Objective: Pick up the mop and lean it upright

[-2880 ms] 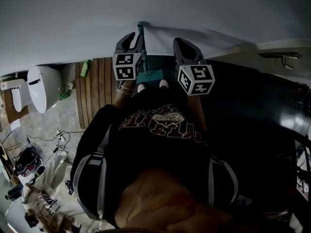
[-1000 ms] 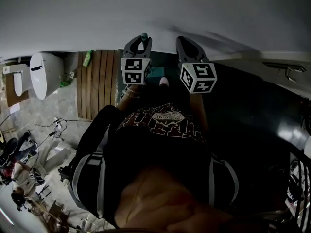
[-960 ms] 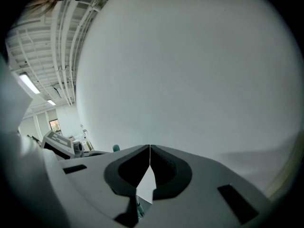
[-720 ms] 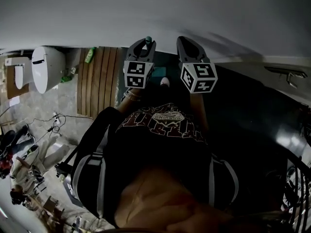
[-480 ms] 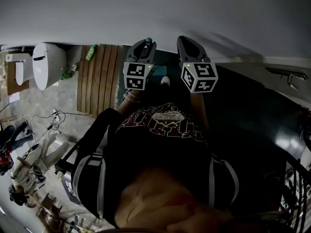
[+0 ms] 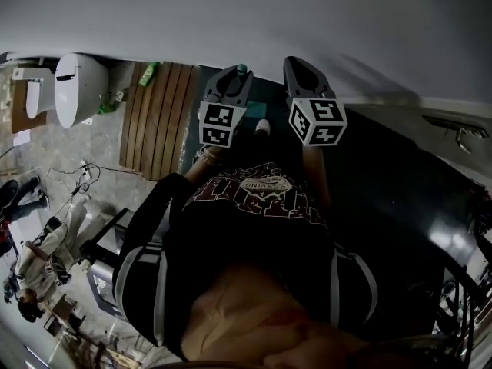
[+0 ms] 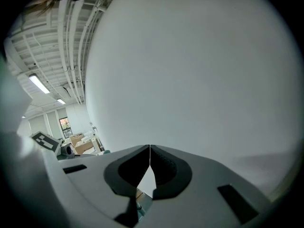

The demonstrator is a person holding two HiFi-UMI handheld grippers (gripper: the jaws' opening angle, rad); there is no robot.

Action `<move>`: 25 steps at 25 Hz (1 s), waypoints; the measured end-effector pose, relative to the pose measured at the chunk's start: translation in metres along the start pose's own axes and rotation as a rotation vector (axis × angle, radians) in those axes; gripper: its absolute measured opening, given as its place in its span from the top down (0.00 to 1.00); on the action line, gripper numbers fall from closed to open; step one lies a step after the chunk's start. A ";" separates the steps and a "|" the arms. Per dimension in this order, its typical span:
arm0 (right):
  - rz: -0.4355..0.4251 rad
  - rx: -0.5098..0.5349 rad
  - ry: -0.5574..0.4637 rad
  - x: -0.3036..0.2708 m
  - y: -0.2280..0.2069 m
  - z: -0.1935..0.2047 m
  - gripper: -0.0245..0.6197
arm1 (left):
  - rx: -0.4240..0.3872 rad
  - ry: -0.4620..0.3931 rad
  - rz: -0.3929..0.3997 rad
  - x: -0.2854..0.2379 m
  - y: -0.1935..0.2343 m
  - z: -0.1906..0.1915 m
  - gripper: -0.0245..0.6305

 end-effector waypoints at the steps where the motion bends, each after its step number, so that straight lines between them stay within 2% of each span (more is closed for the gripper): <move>1: -0.004 0.003 0.000 0.000 0.002 0.000 0.93 | 0.001 -0.001 0.000 0.002 -0.001 0.001 0.73; 25: -0.035 0.023 0.029 -0.014 0.011 0.003 0.93 | 0.013 -0.009 -0.008 0.023 0.005 0.015 0.73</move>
Point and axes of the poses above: the fingertips, and each gripper's own axes: x backward along the fingers, y to its left, z out of its underside, the point moved 10 cm from there along x, backward along the fingers, and after that the axes turned 8 degrees about y, right-handed, at the moved point
